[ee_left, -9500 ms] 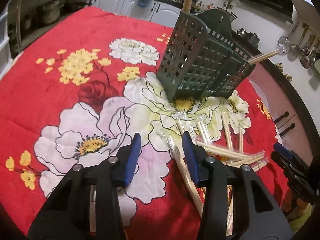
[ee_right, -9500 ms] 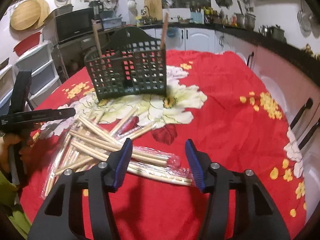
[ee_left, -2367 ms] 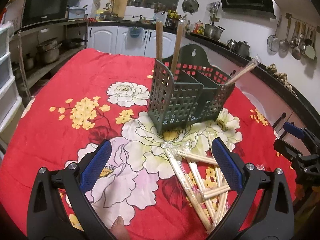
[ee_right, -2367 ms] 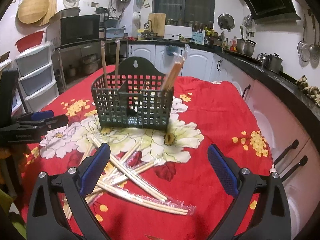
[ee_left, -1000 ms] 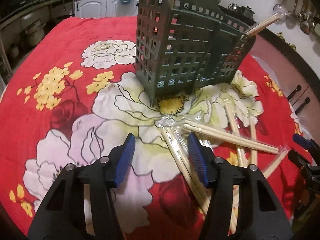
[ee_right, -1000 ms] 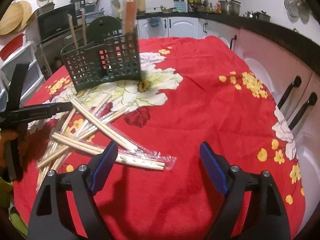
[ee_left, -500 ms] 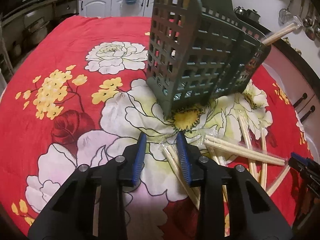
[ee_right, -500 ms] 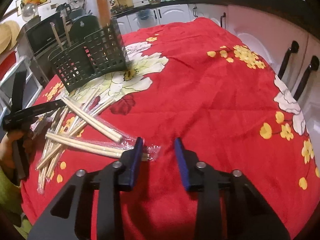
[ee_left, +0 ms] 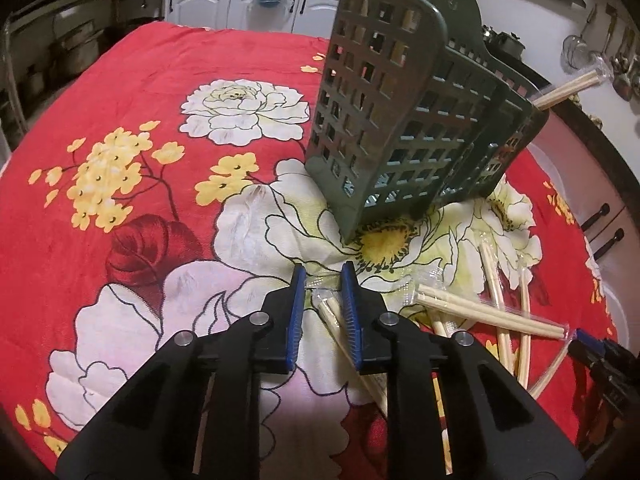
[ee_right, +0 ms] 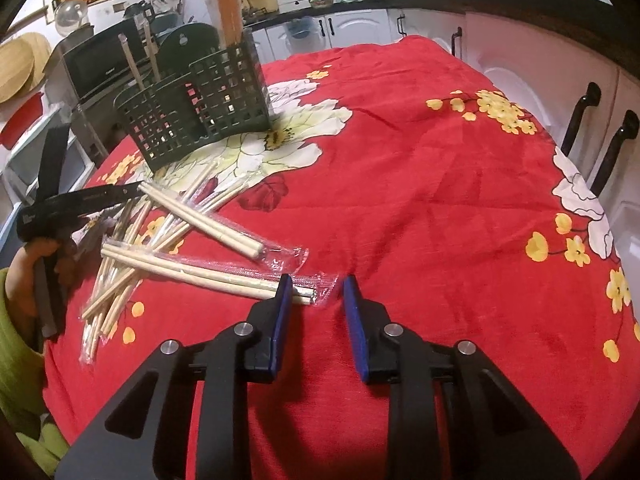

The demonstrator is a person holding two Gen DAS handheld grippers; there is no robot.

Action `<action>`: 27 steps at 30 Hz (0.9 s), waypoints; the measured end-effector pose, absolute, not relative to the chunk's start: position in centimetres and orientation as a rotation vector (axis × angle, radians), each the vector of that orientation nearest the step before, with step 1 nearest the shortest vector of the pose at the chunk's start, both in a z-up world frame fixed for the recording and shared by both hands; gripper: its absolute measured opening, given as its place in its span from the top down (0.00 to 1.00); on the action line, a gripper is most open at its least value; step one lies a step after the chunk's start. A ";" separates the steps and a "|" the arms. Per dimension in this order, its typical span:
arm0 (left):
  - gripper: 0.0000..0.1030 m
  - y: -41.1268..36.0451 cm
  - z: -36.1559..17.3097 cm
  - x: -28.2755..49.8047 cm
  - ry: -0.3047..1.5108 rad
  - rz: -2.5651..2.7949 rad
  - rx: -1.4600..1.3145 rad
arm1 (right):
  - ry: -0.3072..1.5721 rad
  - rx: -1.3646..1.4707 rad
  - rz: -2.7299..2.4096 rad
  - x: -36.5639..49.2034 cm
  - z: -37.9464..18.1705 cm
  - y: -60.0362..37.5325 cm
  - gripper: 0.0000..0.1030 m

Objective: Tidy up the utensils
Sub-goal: 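Close the left gripper on a chopstick while the right gripper grasps another, then lift both held chopsticks and carry them above the green caddy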

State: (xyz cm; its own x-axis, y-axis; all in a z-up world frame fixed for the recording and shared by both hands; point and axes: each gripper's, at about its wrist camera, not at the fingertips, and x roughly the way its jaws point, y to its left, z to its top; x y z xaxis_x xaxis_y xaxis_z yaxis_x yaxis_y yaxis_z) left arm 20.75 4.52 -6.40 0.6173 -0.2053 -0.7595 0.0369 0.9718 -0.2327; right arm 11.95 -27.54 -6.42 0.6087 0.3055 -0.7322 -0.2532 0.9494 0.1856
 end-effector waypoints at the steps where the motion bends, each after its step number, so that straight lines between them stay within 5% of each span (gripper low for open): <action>1: 0.88 4.6 -6.4 20.8 0.897 -0.141 -0.207 | 0.856 0.056 0.328 11.9 -6.4 -27.3 0.81; 4: 0.91 4.8 -6.5 20.8 0.896 -0.143 -0.224 | 0.843 0.026 0.317 11.6 -6.2 -27.0 0.96; 15: 0.97 6.4 -5.6 19.5 0.855 -0.178 -0.321 | 0.687 0.034 0.333 10.5 -1.6 -27.4 0.98; 27: 0.98 6.4 1.7 16.3 0.691 -0.287 -0.348 | 0.480 -0.041 0.379 10.2 6.0 -25.9 0.98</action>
